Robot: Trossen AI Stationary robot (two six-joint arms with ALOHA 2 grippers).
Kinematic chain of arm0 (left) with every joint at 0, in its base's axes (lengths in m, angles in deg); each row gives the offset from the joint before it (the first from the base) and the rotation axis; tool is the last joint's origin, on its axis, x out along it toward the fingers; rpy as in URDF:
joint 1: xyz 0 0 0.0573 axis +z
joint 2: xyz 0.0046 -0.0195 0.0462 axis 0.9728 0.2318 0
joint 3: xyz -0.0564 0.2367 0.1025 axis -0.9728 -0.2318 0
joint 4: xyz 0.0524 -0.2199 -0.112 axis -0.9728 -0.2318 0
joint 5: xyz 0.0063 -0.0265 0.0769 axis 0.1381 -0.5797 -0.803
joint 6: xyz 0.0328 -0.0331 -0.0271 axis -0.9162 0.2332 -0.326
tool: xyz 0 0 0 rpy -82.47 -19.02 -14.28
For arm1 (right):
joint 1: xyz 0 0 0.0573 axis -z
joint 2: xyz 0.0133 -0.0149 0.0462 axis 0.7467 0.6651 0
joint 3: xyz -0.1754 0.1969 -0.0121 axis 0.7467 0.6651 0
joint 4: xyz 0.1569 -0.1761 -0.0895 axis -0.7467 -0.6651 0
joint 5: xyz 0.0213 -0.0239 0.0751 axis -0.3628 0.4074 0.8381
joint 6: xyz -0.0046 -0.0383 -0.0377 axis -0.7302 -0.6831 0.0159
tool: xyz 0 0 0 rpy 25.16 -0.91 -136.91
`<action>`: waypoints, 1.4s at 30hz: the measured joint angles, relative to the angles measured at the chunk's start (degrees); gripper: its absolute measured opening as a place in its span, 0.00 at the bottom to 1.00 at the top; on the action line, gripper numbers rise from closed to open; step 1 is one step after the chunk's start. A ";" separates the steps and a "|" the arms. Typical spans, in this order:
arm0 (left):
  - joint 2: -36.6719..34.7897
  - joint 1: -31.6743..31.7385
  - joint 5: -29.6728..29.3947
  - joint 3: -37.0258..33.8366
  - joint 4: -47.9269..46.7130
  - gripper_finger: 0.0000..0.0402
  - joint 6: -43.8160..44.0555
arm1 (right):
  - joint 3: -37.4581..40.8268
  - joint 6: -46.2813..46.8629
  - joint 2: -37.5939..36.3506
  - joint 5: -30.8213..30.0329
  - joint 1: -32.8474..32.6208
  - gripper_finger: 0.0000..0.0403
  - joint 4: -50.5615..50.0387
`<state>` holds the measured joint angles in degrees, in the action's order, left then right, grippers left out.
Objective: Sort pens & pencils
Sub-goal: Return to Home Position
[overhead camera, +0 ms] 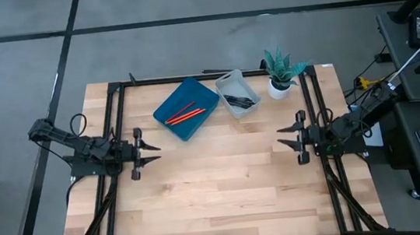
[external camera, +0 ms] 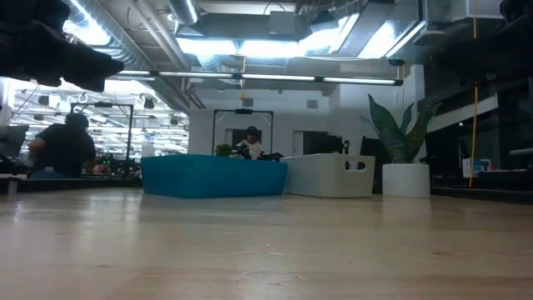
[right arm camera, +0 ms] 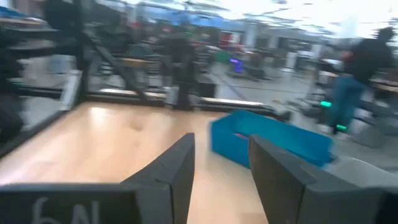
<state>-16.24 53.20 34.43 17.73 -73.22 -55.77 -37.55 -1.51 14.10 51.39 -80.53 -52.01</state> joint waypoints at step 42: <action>0.00 16.22 -3.15 0.02 0.36 0.29 0.11 | -0.01 1.72 -0.13 -9.54 6.15 0.38 -4.88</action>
<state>-16.24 69.42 31.28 17.76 -72.86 -55.66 -37.56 0.21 13.97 41.85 -74.37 -56.88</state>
